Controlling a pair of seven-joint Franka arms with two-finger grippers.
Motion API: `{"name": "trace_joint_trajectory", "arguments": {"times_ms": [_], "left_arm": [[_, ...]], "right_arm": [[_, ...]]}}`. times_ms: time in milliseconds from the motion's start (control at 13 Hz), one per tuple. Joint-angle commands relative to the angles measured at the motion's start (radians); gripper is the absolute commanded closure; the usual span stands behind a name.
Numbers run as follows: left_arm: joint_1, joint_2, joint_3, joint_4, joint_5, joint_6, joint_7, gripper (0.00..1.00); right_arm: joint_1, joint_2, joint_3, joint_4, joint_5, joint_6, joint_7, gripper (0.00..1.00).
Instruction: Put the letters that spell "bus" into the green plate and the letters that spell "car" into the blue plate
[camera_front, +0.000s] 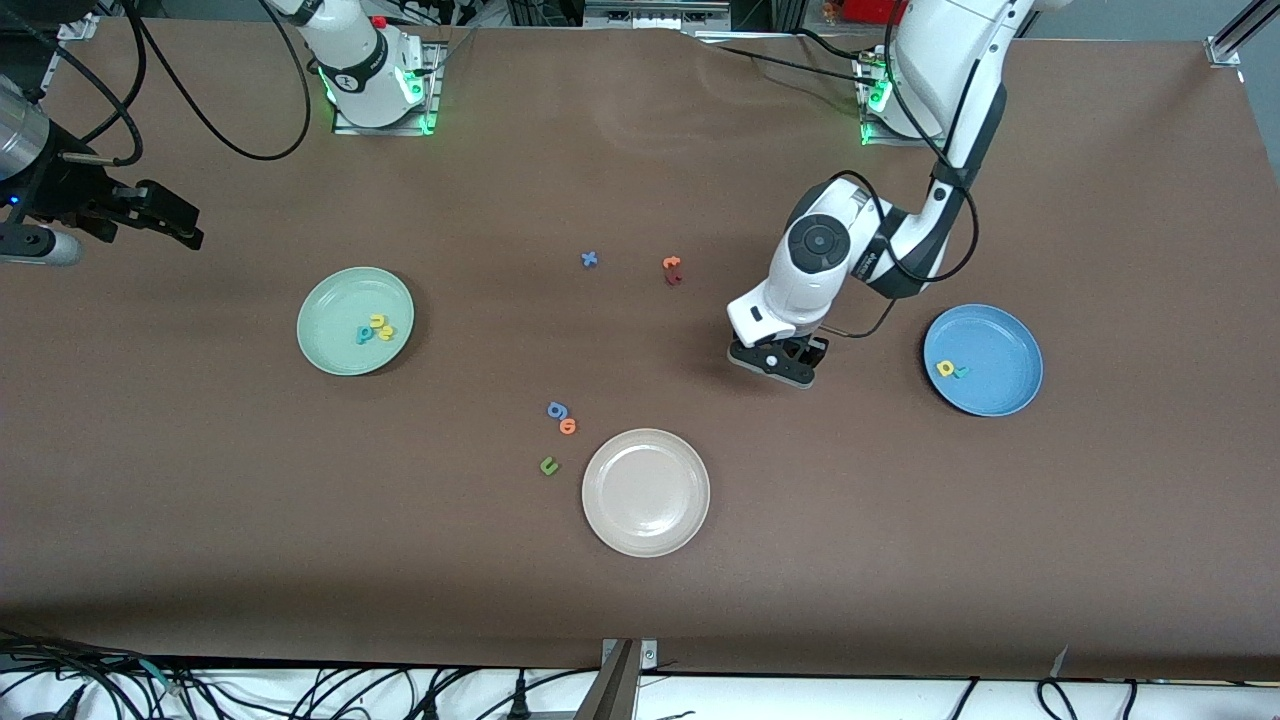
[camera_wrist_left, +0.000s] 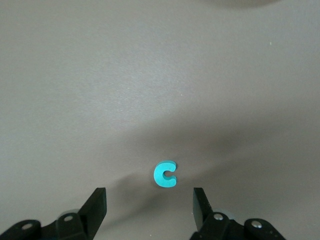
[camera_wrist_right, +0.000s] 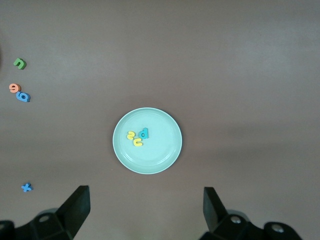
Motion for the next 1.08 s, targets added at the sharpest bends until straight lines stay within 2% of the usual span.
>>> {"name": "trace_joint_trajectory", "arguments": {"times_ms": [0, 463, 694, 1002], "left_arm": [[-0.011, 0.02, 0.008, 0.021, 0.031, 0.032, 0.017, 0.22], [-0.017, 0.05, 0.008, 0.02, 0.033, 0.067, 0.017, 0.39], [-0.017, 0.066, 0.01, 0.018, 0.034, 0.08, 0.017, 0.41], [-0.017, 0.072, 0.01, 0.018, 0.034, 0.081, 0.017, 0.53]], "right_arm": [[-0.009, -0.009, 0.006, -0.008, 0.004, 0.001, -0.003, 0.0], [-0.009, -0.009, 0.007, -0.008, 0.004, -0.001, -0.003, 0.0], [-0.009, -0.009, 0.007, -0.008, 0.004, -0.001, -0.003, 0.0], [-0.009, -0.009, 0.009, -0.008, 0.004, -0.001, -0.003, 0.0]]}}
